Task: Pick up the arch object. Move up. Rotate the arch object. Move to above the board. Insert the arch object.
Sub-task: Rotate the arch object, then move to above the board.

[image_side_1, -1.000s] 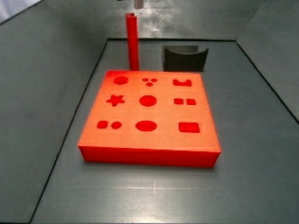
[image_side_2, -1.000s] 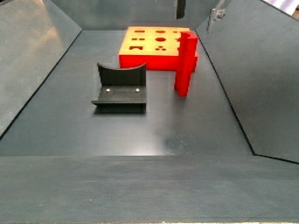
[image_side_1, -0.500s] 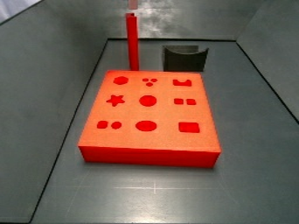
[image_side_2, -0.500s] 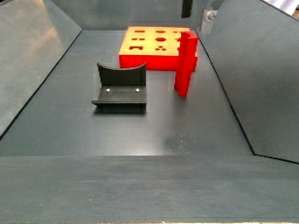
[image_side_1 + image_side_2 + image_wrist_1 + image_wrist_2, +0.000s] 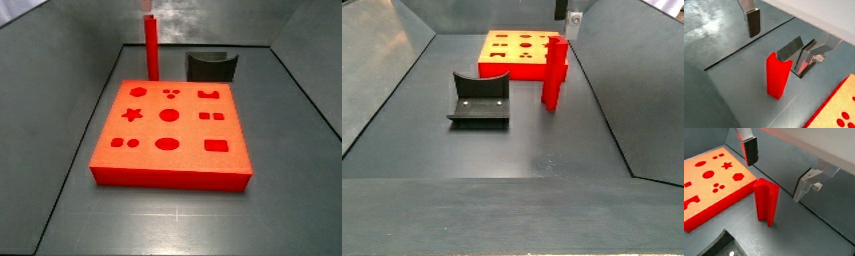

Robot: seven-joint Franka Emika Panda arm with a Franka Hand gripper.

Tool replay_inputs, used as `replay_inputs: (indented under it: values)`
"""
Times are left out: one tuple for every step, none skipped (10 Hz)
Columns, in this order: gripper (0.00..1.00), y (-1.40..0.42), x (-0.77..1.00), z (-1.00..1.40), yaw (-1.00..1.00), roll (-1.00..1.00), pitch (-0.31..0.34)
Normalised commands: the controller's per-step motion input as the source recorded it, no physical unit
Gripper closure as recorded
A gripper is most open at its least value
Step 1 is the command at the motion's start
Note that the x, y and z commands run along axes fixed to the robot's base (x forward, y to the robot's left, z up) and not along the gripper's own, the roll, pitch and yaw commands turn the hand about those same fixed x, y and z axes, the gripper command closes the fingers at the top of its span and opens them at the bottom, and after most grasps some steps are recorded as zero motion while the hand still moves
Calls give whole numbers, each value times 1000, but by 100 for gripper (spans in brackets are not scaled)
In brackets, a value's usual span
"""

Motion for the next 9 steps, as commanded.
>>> replay_inputs:
  values:
    - [0, 1, 13, -1000, -103, 28, 13]
    - [0, 2, 20, -1000, -76, 24, -7]
    - [0, 1, 12, -865, -55, 13, -28]
    - [0, 1, 9, -760, -49, 7, -40]
    - [0, 1, 5, -542, -41, -6, -55]
    - [0, 1, 6, -381, -36, -16, -60]
    - [0, 2, 13, -175, -31, -29, -57]
    - [100, 0, 0, 0, -28, -35, -52]
    - [100, -145, 231, 1000, -257, 225, -100]
